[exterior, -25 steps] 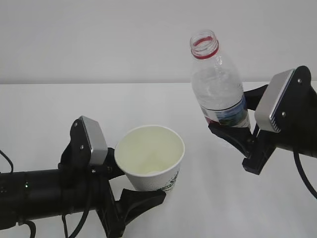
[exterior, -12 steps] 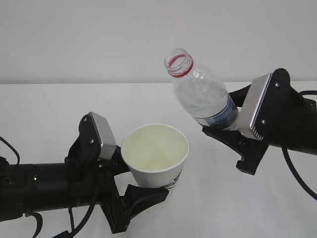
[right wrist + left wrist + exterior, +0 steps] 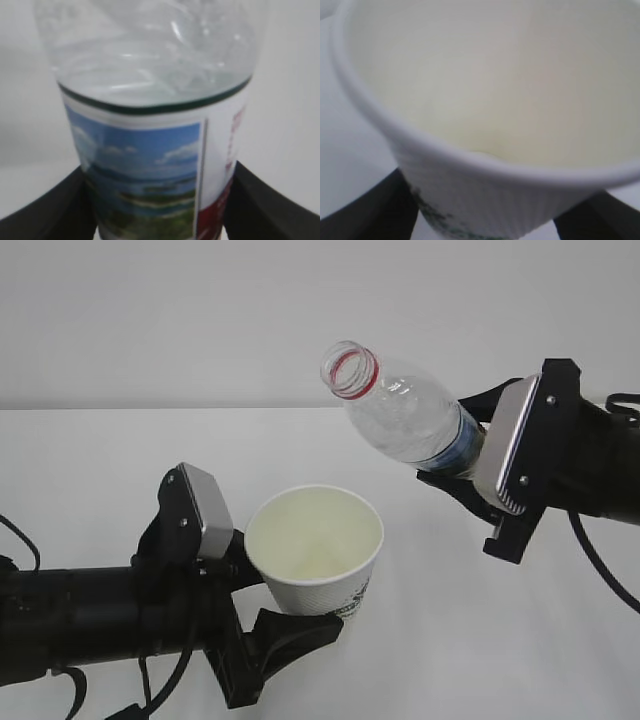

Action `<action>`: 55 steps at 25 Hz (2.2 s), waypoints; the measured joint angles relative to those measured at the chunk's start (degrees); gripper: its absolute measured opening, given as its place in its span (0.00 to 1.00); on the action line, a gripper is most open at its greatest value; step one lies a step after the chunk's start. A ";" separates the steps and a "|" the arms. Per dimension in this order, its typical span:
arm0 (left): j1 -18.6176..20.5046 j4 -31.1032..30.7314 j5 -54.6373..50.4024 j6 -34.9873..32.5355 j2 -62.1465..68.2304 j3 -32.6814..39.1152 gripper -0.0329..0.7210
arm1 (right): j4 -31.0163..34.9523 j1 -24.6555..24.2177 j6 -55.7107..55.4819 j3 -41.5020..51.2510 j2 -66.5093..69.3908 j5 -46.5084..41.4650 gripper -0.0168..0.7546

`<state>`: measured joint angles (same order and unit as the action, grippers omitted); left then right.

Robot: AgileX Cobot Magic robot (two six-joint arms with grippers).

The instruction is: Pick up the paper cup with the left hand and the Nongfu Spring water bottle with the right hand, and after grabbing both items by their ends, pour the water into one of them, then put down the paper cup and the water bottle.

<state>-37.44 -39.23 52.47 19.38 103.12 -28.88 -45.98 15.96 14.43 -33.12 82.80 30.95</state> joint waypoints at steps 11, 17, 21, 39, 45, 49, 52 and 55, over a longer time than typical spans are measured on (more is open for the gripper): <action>0.00 0.75 0.48 -0.49 0.00 -0.04 0.78 | 6.76 0.00 12.66 0.00 0.00 -0.34 0.67; 0.00 0.75 1.99 -0.49 0.00 -0.04 0.78 | 9.10 0.00 17.76 -0.11 0.00 -0.43 0.67; 0.00 0.75 2.24 -0.49 0.00 -0.04 0.78 | 9.55 0.00 20.14 -0.11 0.00 -0.43 0.67; 0.00 0.75 2.45 -0.61 0.00 -0.04 0.78 | 15.77 0.00 32.18 -0.11 0.00 1.67 0.67; 0.00 0.75 2.45 -0.61 0.00 -0.04 0.78 | 16.40 0.00 34.78 -0.11 0.00 3.11 0.67; 0.00 0.75 2.45 -0.61 0.00 -0.04 0.78 | 16.80 0.00 37.21 -0.11 0.00 5.39 0.67; 0.00 0.75 2.55 -0.61 0.00 -0.04 0.78 | 17.14 0.00 38.95 -0.11 0.00 5.67 0.67; 0.00 0.75 2.55 -0.61 0.00 -0.04 0.78 | 17.62 0.00 40.51 -0.11 0.00 5.90 0.67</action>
<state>-37.44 -38.48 55.01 18.77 103.12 -28.91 -28.35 15.96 54.94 -33.22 82.80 36.85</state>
